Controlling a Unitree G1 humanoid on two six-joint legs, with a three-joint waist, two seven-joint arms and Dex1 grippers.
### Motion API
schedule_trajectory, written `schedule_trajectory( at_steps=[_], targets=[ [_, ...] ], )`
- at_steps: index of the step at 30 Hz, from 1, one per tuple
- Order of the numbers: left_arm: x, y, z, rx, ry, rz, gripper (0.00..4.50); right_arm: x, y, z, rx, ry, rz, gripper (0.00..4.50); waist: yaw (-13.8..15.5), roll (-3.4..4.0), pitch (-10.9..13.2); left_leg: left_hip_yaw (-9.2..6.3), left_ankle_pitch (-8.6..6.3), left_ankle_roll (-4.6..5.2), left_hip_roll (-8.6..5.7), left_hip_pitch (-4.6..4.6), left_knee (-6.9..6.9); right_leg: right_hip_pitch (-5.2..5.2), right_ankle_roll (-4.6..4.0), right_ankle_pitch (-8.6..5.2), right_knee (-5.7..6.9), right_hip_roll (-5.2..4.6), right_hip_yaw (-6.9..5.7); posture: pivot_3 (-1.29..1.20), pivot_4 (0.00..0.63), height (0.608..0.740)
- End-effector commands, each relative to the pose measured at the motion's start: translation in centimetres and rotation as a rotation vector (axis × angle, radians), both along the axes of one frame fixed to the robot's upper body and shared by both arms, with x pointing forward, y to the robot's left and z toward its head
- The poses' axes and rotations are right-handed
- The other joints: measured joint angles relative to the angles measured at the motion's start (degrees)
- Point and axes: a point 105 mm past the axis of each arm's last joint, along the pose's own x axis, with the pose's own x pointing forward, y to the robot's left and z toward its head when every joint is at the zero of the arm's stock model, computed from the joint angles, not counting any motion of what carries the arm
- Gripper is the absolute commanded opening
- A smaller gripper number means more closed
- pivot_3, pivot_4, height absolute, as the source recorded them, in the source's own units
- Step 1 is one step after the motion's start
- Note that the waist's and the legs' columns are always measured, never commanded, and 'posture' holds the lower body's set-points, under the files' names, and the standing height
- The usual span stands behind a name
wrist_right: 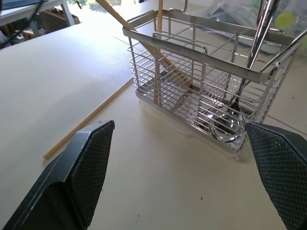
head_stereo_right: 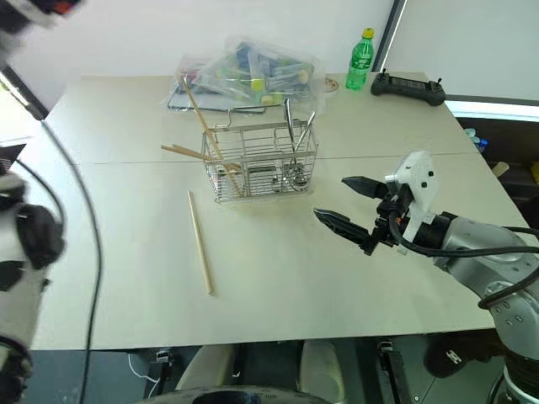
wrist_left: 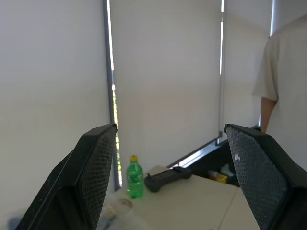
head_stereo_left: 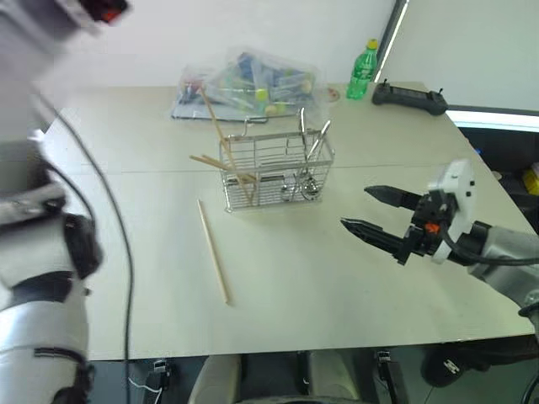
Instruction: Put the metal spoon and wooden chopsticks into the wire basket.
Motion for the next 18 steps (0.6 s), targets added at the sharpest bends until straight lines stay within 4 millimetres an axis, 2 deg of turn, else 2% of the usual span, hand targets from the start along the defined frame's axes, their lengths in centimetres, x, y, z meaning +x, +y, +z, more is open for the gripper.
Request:
schedule_trajectory(
  at_steps=[1,3,5,7,10,13,16,18],
  targets=[
    [-1.0,1.7,-1.2,0.163,0.017,-0.015,3.79,-0.2,0.3,0.4,0.008,-0.042,0.009,4.5,-0.17,0.05,-0.02,0.01,0.0,0.0,0.01,0.03,-0.01,0.02,0.0,-0.01,0.0,-0.01,0.01,0.0,0.15,0.731],
    [-1.0,3.8,-4.6,0.363,0.117,0.028,3.79,-0.1,0.4,0.2,0.012,-0.041,0.009,4.5,-0.4,0.12,-0.04,-0.01,0.0,0.0,0.03,0.04,0.01,0.04,-0.03,-0.02,0.01,-0.01,0.0,0.0,0.15,0.731],
    [-0.7,5.7,-7.3,0.474,0.228,0.079,3.79,0.0,0.5,0.0,0.017,-0.041,0.009,4.5,-0.44,0.16,-0.01,0.08,0.0,0.0,0.13,0.13,-0.02,0.06,-0.2,-0.11,0.02,-0.03,0.06,0.0,0.15,0.731],
    [0.8,7.4,-9.5,0.501,0.356,0.207,3.79,0.1,0.6,0.0,0.022,-0.044,0.008,4.5,-0.06,0.09,0.03,0.06,0.0,0.0,0.21,0.08,0.0,0.03,-0.24,-0.12,0.01,0.0,0.05,0.0,0.15,0.731],
    [2.7,8.6,-13.0,0.468,0.559,0.36,3.79,0.3,0.8,-0.1,0.034,-0.049,0.004,4.5,0.64,-0.02,0.02,-0.02,0.0,0.0,0.2,-0.09,0.09,-0.02,-0.24,-0.13,-0.04,-0.01,0.04,0.0,0.15,0.731],
    [3.2,8.0,-18.3,0.447,0.848,0.473,3.79,0.2,1.0,-0.3,0.047,-0.044,0.003,4.5,0.9,-0.02,0.02,-0.05,-0.02,0.03,0.16,-0.12,0.08,-0.04,-0.16,-0.12,-0.03,-0.04,0.06,0.0,0.15,0.731],
    [1.7,5.3,-22.3,0.428,1.094,0.483,3.79,0.1,1.0,-0.6,0.054,-0.032,-0.003,4.5,0.89,-0.07,0.06,-0.07,-0.03,0.06,0.11,-0.16,0.05,-0.07,0.08,-0.06,0.01,-0.07,0.05,0.0,0.15,0.731],
    [0.6,4.1,-24.0,0.458,1.169,0.493,3.79,0.1,1.0,-0.7,0.055,-0.027,-0.005,4.5,0.54,-0.24,0.15,-0.08,-0.03,0.06,0.13,-0.21,0.06,-0.16,0.08,-0.05,0.05,-0.03,0.05,0.0,0.15,0.731]
  ],
)
